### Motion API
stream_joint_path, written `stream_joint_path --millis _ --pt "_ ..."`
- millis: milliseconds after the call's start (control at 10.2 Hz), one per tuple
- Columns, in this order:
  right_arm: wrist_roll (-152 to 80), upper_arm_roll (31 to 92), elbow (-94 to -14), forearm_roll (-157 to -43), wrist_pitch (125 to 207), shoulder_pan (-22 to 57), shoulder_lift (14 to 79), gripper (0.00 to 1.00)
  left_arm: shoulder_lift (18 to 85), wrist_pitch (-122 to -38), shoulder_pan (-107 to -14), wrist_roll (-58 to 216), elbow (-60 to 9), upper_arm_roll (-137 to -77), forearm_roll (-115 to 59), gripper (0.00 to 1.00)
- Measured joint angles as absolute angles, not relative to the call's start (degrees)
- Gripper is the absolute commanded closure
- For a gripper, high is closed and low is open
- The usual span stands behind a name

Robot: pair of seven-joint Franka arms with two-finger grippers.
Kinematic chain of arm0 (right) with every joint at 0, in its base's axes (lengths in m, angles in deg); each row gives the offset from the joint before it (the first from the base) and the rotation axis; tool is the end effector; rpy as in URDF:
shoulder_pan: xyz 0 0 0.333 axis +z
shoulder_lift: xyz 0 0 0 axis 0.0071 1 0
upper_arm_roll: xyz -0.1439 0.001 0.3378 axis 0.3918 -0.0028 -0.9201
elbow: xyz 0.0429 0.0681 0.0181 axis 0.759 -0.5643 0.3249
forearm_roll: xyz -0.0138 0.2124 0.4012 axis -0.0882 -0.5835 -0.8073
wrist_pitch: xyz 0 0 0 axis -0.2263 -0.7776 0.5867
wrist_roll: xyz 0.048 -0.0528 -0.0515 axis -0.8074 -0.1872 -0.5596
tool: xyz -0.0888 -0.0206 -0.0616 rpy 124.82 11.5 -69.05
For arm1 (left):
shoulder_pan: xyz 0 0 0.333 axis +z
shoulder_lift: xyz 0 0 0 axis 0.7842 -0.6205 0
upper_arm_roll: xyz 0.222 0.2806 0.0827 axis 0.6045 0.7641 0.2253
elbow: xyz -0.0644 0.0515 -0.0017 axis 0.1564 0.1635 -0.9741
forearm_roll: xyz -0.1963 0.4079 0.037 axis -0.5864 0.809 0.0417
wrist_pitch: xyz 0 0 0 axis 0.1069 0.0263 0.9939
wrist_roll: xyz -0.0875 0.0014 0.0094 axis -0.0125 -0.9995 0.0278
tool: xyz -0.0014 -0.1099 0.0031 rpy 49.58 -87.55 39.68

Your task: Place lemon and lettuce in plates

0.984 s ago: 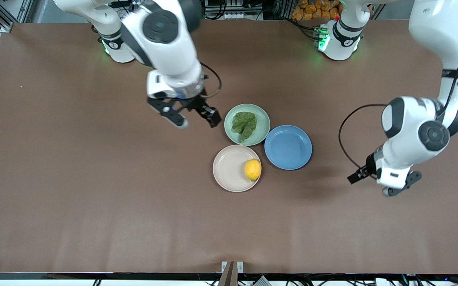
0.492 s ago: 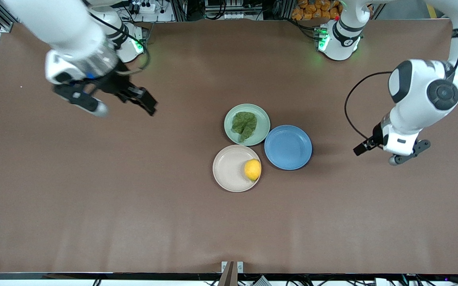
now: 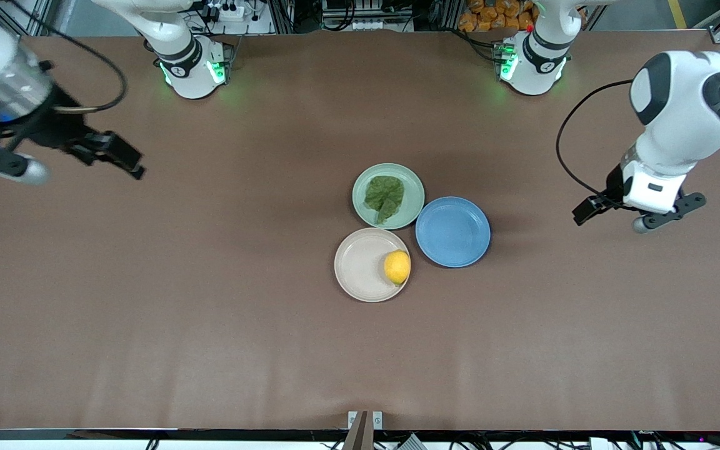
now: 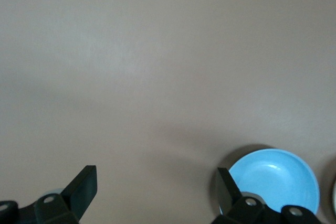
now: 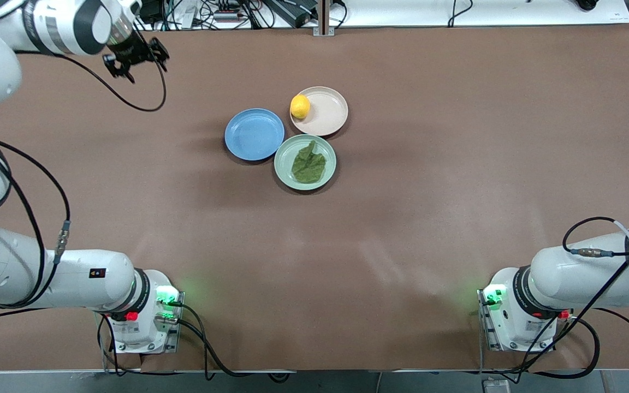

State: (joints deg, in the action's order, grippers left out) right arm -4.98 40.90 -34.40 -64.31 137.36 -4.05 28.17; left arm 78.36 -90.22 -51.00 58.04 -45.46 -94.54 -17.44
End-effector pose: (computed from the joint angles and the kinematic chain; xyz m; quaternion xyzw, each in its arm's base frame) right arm 0.6322 0.1126 0.7136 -0.9905 0.1334 -0.0126 0.0305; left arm 0.6077 -0.0538 0.4685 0.9788 0.1894 0.0769 0.0116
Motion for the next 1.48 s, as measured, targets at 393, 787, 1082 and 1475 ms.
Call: stream_joint_path --millis 393,787,1082,1475 --pt "-21.83 47.38 -34.53 -64.3 135.5 -4.97 27.79 0.0 78.79 -74.41 -50.95 67.53 -29.35 -94.6 -17.44 0.0" --pt "-30.6 50.99 -37.37 -64.23 133.58 -6.4 27.32 0.0 79.04 -57.09 -50.98 73.68 -16.69 -94.83 -19.47 0.0" --pt "-33.16 54.04 -39.2 -64.23 133.58 -4.73 25.82 0.0 78.91 -55.01 -51.06 75.49 -13.02 -95.07 -19.76 0.0" --pt "-33.85 58.99 -40.83 -64.23 133.62 1.08 24.75 0.0 78.73 -52.85 -51.05 80.65 -12.37 -95.12 -19.37 0.0"
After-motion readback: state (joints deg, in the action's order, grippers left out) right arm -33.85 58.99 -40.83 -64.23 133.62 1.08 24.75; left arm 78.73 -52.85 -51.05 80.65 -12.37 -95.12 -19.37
